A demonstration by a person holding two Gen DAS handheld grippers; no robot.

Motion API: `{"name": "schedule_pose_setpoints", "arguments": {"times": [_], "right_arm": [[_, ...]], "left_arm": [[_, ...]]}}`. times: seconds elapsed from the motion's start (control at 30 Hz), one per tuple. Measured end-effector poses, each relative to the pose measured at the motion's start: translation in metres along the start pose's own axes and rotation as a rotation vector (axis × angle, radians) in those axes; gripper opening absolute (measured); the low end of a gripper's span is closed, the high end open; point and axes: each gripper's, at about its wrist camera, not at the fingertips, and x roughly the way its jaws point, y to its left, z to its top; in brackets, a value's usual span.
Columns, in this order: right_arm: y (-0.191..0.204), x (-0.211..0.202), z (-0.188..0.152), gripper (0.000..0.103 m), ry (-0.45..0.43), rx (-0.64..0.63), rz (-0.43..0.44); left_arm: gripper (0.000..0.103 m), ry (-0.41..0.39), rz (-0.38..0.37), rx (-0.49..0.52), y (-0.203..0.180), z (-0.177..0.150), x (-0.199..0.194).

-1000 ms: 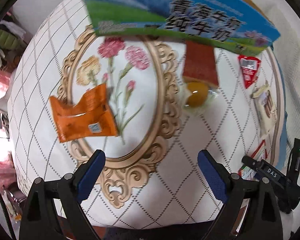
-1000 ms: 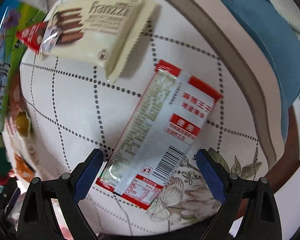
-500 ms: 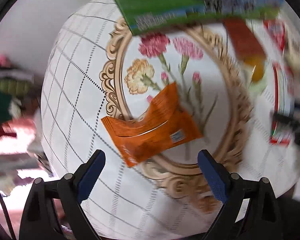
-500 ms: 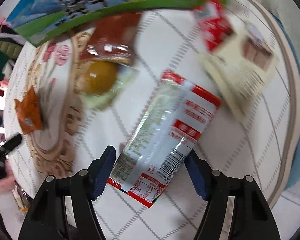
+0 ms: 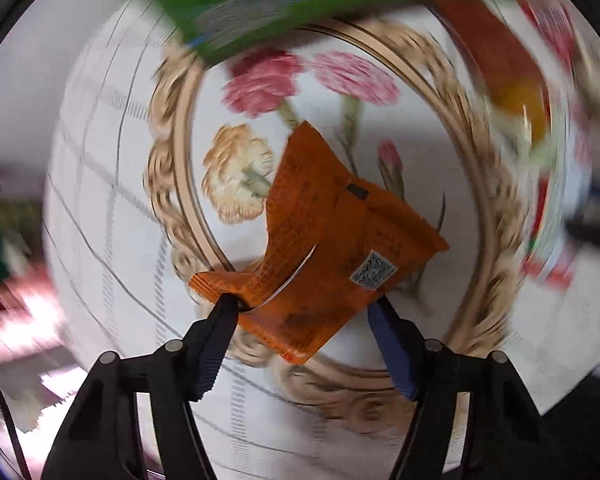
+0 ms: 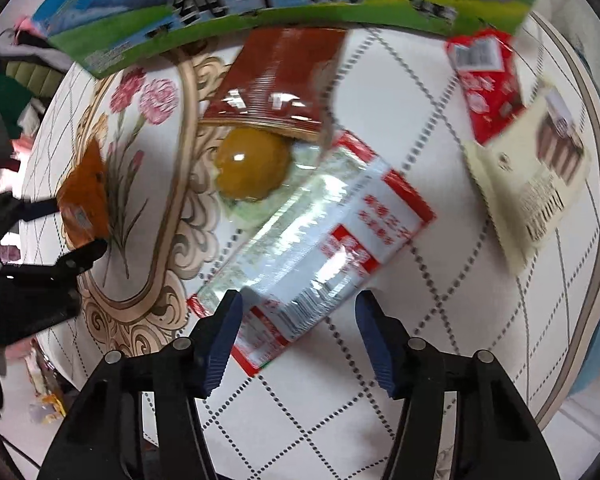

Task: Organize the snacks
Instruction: 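Grasp the orange packet with left tool while right tool grasps the red-white spicy strip packet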

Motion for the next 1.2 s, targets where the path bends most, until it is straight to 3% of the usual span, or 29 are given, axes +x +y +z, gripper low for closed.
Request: {"name": "schedule_pose_setpoints", "arguments": {"times": [0.07, 0.1, 0.17, 0.2, 0.3, 0.4, 0.57, 0.67, 0.73, 0.8, 0.9, 0.93, 0.97, 1.1, 1.2], "right_arm": [[-0.017, -0.003, -0.001, 0.064, 0.004, 0.107, 0.076], [-0.028, -0.005, -0.002, 0.071, 0.003, 0.169, 0.12], [-0.039, -0.006, 0.0, 0.079, -0.013, 0.247, 0.155], [-0.042, -0.006, 0.003, 0.079, -0.02, 0.27, 0.166], [-0.041, 0.0, 0.017, 0.083, -0.02, 0.295, 0.149], [-0.025, 0.009, 0.027, 0.083, -0.027, 0.264, 0.066], [0.042, 0.024, 0.036, 0.081, -0.076, 0.034, -0.126], [0.061, 0.024, 0.023, 0.071, -0.089, -0.133, -0.165], [0.065, 0.021, 0.011, 0.068, -0.068, -0.216, -0.169], [0.064, 0.018, -0.004, 0.068, -0.051, -0.248, -0.164], [0.058, 0.018, 0.006, 0.068, -0.033, -0.249, -0.14], [0.053, 0.019, 0.011, 0.068, -0.026, -0.246, -0.13], [0.05, 0.019, 0.013, 0.068, -0.022, -0.244, -0.117], [0.034, 0.015, 0.026, 0.067, 0.005, -0.261, -0.07], [0.019, 0.008, 0.03, 0.067, 0.017, -0.281, -0.041]], "left_arm": [[0.058, 0.049, -0.186, -0.226, 0.023, -0.004, 0.002], [0.058, 0.076, -0.274, -0.331, 0.033, -0.009, 0.006], [0.058, 0.117, -0.404, -0.477, 0.045, -0.019, 0.015], [0.057, 0.123, -0.433, -0.509, 0.047, -0.022, 0.018], [0.056, 0.101, -0.375, -0.503, 0.046, -0.027, 0.011], [0.059, 0.014, -0.241, -0.363, 0.026, -0.028, -0.023], [0.065, -0.062, 0.007, -0.135, -0.003, 0.002, -0.053], [0.065, -0.063, 0.066, -0.042, -0.019, 0.015, -0.053], [0.071, -0.042, 0.099, 0.041, -0.03, 0.028, -0.046], [0.072, -0.005, 0.163, 0.143, -0.045, 0.037, -0.032], [0.071, 0.034, 0.206, 0.224, -0.064, 0.053, -0.013], [0.066, 0.042, 0.185, 0.212, -0.065, 0.056, -0.01], [0.053, 0.054, 0.134, 0.172, -0.064, 0.06, -0.007], [0.053, 0.091, -0.096, -0.098, -0.04, 0.055, -0.01], [0.053, 0.146, -0.31, -0.35, -0.02, 0.032, -0.004]]}}
